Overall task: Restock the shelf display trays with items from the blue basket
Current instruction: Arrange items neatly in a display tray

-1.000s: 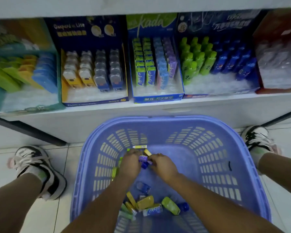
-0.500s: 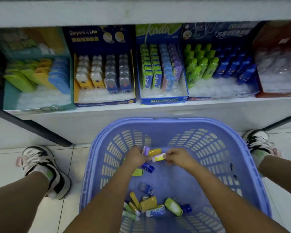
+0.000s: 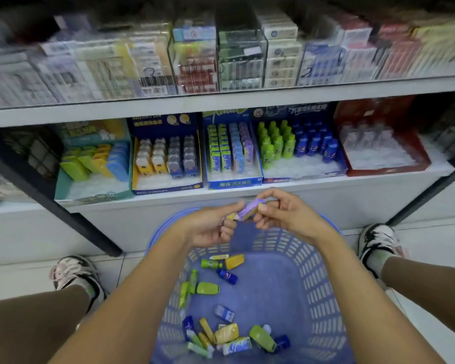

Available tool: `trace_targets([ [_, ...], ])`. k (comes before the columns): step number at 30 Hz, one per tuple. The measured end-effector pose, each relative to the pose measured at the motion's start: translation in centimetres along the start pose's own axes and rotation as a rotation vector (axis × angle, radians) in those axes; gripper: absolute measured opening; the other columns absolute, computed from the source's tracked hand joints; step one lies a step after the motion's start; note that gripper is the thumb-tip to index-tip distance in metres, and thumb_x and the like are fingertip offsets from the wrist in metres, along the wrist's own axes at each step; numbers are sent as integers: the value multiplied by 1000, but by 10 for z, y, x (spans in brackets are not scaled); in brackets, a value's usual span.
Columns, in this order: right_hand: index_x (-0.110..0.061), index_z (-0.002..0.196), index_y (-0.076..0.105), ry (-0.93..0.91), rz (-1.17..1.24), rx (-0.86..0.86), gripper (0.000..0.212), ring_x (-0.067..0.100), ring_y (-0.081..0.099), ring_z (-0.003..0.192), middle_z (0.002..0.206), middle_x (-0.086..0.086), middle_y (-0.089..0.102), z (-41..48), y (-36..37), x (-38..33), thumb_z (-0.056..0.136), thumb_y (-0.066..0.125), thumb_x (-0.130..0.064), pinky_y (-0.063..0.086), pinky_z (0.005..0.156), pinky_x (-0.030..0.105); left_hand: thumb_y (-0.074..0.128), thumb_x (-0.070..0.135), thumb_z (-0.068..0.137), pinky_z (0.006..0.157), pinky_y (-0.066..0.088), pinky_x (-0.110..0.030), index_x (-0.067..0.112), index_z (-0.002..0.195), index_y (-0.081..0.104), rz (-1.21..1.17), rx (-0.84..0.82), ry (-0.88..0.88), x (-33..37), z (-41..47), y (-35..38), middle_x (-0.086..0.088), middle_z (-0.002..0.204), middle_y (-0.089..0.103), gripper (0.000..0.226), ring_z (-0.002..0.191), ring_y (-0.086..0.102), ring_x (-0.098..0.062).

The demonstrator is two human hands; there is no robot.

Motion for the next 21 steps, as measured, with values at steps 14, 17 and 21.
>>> trace_targets([
  [14, -11, 95, 64, -283, -303, 622, 15, 11, 65, 68, 77, 1, 67, 9, -35, -81, 82, 70, -9, 53, 66, 19, 54, 50, 89, 39, 25, -17, 10, 96, 62, 451, 358, 277, 80, -65, 2, 9, 48, 25, 42, 40, 24, -8],
  [17, -17, 91, 65, -352, -549, 688, 11, 8, 63, 76, 80, -6, 66, 23, -47, -103, 81, 69, -12, 51, 70, 16, 41, 56, 93, 41, 25, -19, 9, 89, 60, 165, 353, 223, 73, -59, 0, 5, 52, 30, 51, 45, 26, -11],
  [21, -10, 96, 69, -339, -884, 580, 13, 10, 59, 77, 88, 3, 69, 59, -40, -108, 84, 66, -9, 45, 73, 13, 34, 29, 99, 37, 28, -17, 7, 80, 57, -4, 315, 226, 72, -49, 5, 1, 50, 38, 37, 40, 32, -11],
])
Point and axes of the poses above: each hand's wrist, its own z-axis towards the middle knuckle, its own y-axis out of the palm, x = y × z, the point moved 8 cm from there along z, towards the middle knuckle
